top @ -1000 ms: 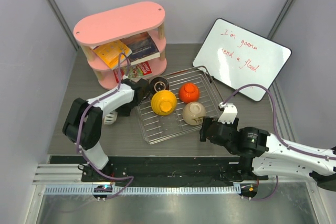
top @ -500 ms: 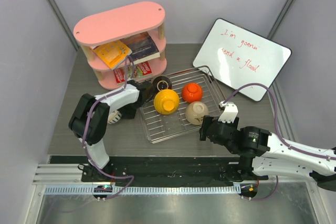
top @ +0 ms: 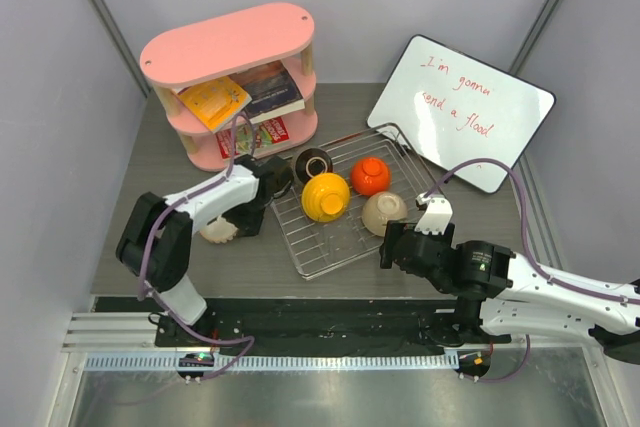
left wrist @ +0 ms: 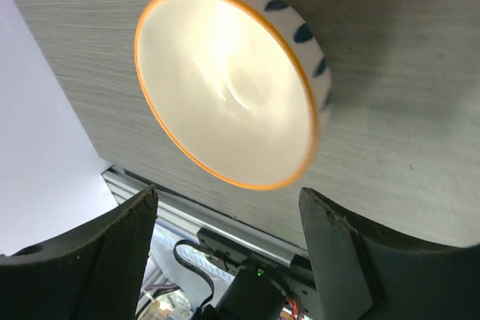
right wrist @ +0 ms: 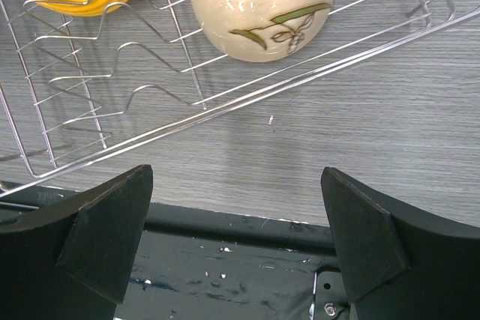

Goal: Unload the bowls from the dish rack

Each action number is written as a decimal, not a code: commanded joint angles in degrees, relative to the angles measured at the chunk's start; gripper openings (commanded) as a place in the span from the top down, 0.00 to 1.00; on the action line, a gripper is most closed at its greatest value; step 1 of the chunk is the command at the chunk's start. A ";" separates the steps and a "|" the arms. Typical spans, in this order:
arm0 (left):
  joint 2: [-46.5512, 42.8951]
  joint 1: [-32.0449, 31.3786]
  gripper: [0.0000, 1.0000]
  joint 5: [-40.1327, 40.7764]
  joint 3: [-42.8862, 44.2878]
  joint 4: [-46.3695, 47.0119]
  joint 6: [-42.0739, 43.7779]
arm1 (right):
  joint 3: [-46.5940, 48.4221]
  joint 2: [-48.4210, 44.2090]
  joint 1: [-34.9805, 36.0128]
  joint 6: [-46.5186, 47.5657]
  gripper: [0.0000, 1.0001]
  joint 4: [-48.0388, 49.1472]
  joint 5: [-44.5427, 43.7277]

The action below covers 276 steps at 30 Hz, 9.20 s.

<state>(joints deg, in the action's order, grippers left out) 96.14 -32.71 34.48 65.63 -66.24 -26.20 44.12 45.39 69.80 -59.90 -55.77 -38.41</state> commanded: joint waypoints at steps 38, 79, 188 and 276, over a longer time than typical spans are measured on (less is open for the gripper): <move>-10.54 -4.20 0.24 -25.43 3.10 14.65 -9.84 | -0.26 1.37 0.07 -1.01 0.00 1.98 -0.79; 0.99 -0.25 0.43 -3.98 14.88 9.28 2.29 | -0.35 -3.46 0.07 -1.80 0.00 -3.03 -2.72; -20.19 5.90 1.00 -55.23 5.04 23.62 9.76 | 0.71 -1.70 0.07 -1.89 0.00 -1.10 -2.02; -13.70 3.27 0.73 7.36 1.96 -2.84 0.36 | -1.23 -3.90 0.07 -3.65 0.00 -1.54 -2.19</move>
<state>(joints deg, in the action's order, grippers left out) 83.74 -29.06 40.10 65.78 -67.66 -24.95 42.48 40.91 69.80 -62.33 -57.58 -38.68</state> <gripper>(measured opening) 0.634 0.996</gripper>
